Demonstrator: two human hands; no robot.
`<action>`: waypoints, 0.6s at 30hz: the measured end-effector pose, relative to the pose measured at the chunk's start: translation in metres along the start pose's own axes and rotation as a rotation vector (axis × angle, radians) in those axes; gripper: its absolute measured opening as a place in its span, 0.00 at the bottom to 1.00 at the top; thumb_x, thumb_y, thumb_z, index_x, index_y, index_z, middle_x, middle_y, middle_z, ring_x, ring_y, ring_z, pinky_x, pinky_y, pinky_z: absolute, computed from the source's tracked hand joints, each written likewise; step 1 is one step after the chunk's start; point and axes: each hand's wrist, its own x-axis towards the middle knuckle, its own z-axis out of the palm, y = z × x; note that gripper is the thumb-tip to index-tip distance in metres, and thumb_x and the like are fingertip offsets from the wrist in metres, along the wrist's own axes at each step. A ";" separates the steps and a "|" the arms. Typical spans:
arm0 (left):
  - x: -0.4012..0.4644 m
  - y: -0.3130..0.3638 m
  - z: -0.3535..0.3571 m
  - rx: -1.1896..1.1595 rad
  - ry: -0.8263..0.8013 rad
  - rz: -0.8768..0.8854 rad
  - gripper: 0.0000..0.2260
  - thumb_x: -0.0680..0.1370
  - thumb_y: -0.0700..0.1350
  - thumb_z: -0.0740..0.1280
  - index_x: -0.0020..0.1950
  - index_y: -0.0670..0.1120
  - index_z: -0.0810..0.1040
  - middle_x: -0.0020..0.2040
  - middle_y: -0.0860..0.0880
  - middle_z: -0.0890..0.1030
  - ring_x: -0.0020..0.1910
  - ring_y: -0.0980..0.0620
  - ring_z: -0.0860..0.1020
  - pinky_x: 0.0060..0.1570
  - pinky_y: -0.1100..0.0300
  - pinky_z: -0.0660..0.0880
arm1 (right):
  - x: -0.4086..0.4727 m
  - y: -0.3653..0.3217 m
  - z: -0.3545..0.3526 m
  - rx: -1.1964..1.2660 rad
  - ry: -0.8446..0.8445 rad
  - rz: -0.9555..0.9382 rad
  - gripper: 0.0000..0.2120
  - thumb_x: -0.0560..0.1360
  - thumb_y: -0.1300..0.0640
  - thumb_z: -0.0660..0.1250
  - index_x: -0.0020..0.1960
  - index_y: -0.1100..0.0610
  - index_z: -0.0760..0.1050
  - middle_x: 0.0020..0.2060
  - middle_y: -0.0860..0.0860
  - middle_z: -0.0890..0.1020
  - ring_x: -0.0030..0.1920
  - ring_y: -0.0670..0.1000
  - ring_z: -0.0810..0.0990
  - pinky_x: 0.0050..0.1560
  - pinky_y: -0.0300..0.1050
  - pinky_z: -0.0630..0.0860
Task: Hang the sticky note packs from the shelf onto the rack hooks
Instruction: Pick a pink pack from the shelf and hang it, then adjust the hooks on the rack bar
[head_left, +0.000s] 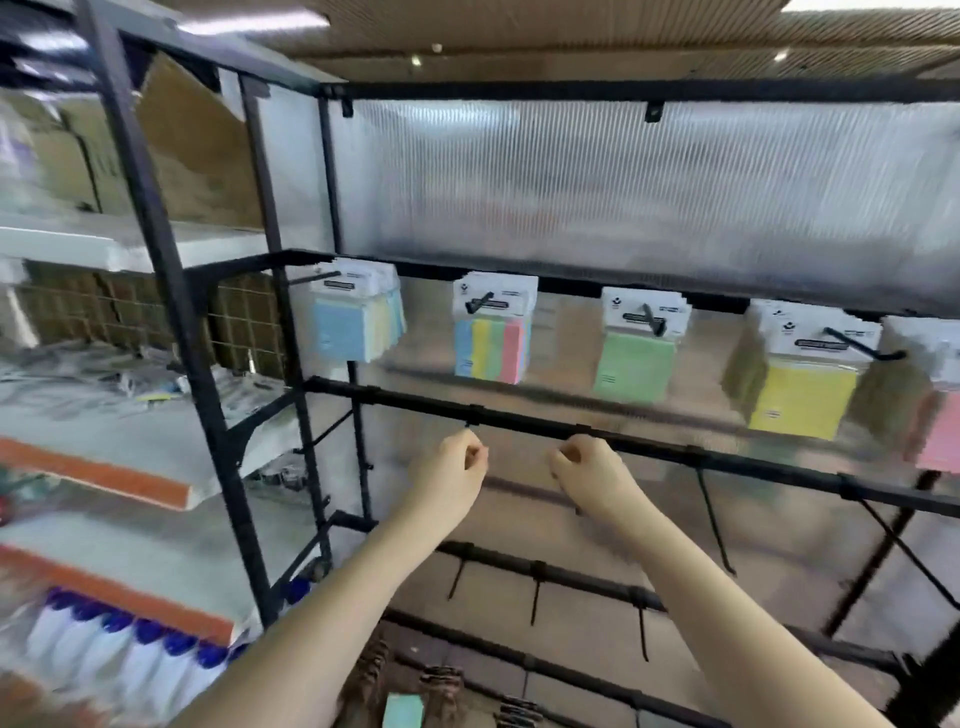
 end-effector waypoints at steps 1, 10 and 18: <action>-0.004 -0.018 -0.015 0.021 0.006 -0.024 0.09 0.82 0.48 0.58 0.46 0.48 0.74 0.40 0.50 0.80 0.35 0.53 0.75 0.27 0.64 0.63 | 0.000 -0.017 0.016 -0.003 -0.018 -0.022 0.09 0.79 0.54 0.60 0.48 0.59 0.75 0.39 0.52 0.79 0.39 0.52 0.76 0.37 0.42 0.70; -0.041 -0.160 -0.127 0.234 0.022 -0.262 0.06 0.81 0.47 0.59 0.49 0.51 0.75 0.42 0.53 0.78 0.35 0.55 0.75 0.31 0.60 0.68 | 0.000 -0.145 0.153 -0.081 -0.207 -0.212 0.16 0.78 0.52 0.61 0.32 0.54 0.68 0.27 0.47 0.72 0.28 0.48 0.71 0.29 0.40 0.66; -0.065 -0.269 -0.197 0.250 0.012 -0.473 0.08 0.80 0.47 0.59 0.52 0.50 0.78 0.47 0.49 0.81 0.48 0.47 0.79 0.48 0.51 0.76 | 0.009 -0.238 0.266 -0.135 -0.447 -0.393 0.13 0.77 0.50 0.61 0.46 0.60 0.76 0.43 0.57 0.81 0.47 0.58 0.80 0.44 0.47 0.74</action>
